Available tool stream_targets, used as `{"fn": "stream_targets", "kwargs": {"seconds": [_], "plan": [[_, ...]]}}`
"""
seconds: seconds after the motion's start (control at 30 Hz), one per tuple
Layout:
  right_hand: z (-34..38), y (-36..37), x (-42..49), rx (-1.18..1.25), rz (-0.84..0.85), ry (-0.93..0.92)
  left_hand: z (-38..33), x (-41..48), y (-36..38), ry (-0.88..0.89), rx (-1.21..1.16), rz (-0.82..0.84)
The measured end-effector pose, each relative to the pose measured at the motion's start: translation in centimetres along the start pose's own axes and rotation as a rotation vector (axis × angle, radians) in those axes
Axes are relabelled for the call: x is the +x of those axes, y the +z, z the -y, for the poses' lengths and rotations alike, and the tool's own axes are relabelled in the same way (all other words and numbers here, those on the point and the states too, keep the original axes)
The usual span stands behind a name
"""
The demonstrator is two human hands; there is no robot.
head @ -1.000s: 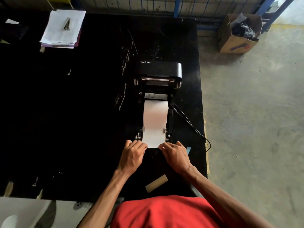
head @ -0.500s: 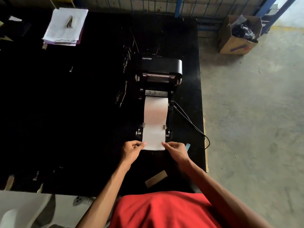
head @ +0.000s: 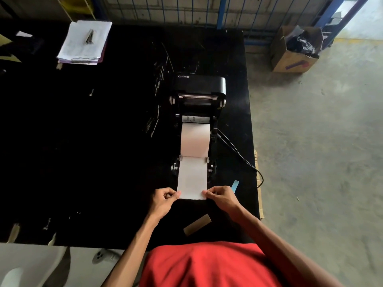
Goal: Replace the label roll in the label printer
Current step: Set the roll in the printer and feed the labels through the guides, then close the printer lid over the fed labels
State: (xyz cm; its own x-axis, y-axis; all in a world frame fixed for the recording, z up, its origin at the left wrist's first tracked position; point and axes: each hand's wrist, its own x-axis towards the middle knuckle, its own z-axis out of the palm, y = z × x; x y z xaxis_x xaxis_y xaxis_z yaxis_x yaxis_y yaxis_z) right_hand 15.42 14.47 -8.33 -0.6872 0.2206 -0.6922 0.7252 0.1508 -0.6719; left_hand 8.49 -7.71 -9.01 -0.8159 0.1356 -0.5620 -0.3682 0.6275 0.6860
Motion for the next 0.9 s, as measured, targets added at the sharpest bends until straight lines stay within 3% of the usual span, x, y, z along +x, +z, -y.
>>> {"fn": "stream_targets", "kwargs": {"seconds": [0.13, 0.27, 0.43, 0.6, 0.77, 0.9], "plan": [[1.7, -1.9, 0.3, -0.127, -0.262, 0.028, -1.4, 0.0, -1.9, 0.053, 0.153, -0.184], [7.5, -6.7, 2.1, -0.074, -0.516, -0.100, -7.3, 2.5, -5.8, 0.174, 0.108, -0.342], [18.6, -11.6, 5.8, 0.177, -0.411, -0.260, -18.7, 9.1, -9.7, 0.230, -0.117, -0.240], [25.1, -11.7, 6.3, 0.252, -0.243, -0.237, -24.7, 11.9, -9.2, 0.229, -0.234, -0.011], [22.1, -9.2, 2.8, 0.164, -0.389, -0.346, -21.5, 9.1, -8.3, 0.264, -0.244, -0.147], [16.8, -7.0, 0.5, 0.331, -0.418, -0.371, -17.4, 6.3, -7.7, 0.228, -0.340, -0.207]]}}
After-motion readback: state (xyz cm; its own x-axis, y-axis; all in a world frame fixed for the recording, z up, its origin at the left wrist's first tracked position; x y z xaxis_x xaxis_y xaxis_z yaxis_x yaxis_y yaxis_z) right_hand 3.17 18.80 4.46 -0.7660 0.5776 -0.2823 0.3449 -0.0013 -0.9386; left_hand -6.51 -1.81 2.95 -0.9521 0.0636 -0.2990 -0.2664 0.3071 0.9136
